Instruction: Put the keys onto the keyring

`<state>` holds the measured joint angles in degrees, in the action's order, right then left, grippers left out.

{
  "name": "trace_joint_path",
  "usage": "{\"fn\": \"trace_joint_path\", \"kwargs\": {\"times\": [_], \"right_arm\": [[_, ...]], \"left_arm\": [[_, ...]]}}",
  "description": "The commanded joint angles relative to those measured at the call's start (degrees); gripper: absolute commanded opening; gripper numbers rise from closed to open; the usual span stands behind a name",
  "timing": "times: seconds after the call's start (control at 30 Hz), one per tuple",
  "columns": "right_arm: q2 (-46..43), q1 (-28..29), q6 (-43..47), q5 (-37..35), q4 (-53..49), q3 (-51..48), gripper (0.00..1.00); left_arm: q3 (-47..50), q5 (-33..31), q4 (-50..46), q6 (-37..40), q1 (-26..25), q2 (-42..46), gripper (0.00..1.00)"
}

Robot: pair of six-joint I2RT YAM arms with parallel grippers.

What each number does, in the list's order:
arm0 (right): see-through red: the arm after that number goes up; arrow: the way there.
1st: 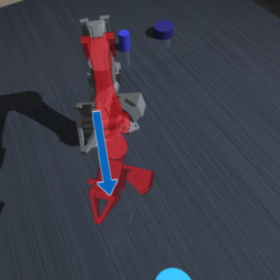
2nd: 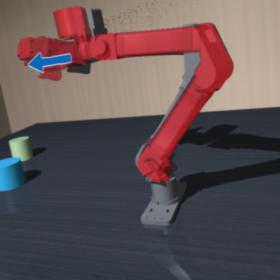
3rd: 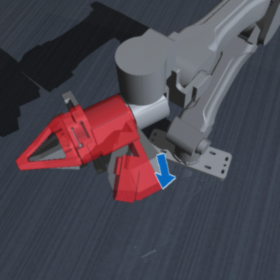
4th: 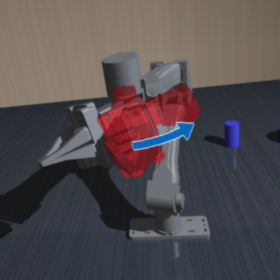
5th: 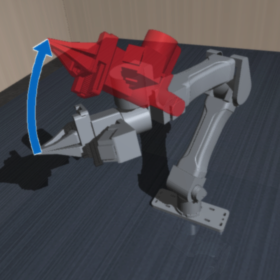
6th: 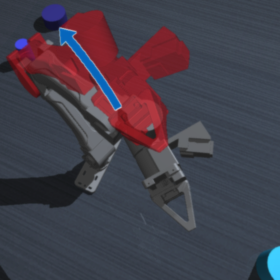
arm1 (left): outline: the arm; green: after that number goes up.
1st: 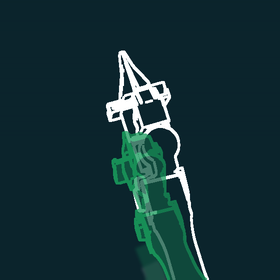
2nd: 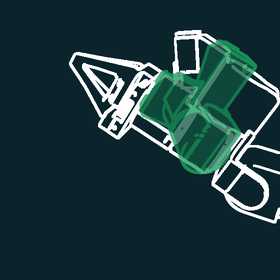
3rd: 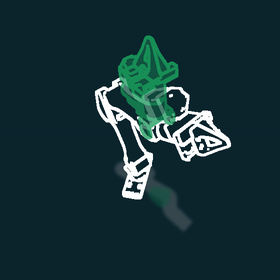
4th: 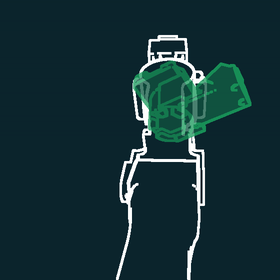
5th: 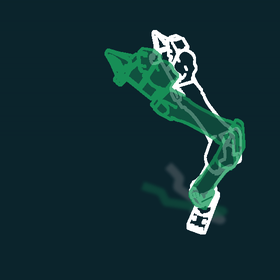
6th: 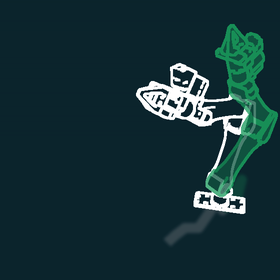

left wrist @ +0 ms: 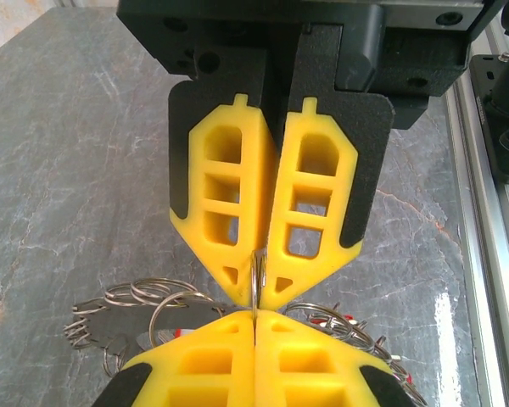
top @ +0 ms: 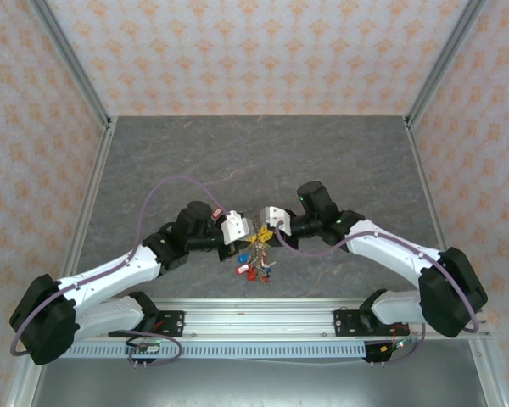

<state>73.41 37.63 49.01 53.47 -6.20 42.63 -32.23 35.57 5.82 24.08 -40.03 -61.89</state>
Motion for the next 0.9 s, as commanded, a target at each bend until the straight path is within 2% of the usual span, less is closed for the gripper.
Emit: {"fn": "trace_joint_path", "kwargs": {"times": [0.0, 0.13, 0.23, 0.37, 0.5, 0.87], "right_arm": [[-2.0, 0.3, -1.1, -0.9, 3.5, -1.3, 0.11], [-2.4, 0.1, -1.5, -1.2, 4.2, -1.6, 0.07], [-2.2, -0.1, -2.1, -0.7, 4.4, -1.3, 0.00], [-2.0, -0.3, -2.4, 0.2, 4.5, -1.0, 0.00], [-2.0, -0.5, -3.1, 1.7, 5.0, -0.9, 0.00], [-2.0, -0.6, -4.3, 3.3, 5.0, -0.5, 0.00]], "left_arm": [[0.6, 0.2, 3.8, -0.8, 0.0, 1.0, 0.00], [0.6, 0.0, 3.7, -0.7, 0.1, 1.0, 0.00], [0.4, 0.1, 3.4, -0.8, 0.1, 0.6, 0.00], [-0.3, 1.1, 2.4, -0.4, 0.0, -0.2, 0.01], [-1.0, 2.7, 1.5, 0.0, 0.0, -1.5, 0.14], [-1.7, 3.4, 4.4, -0.9, 0.1, -3.2, 0.15]]}}
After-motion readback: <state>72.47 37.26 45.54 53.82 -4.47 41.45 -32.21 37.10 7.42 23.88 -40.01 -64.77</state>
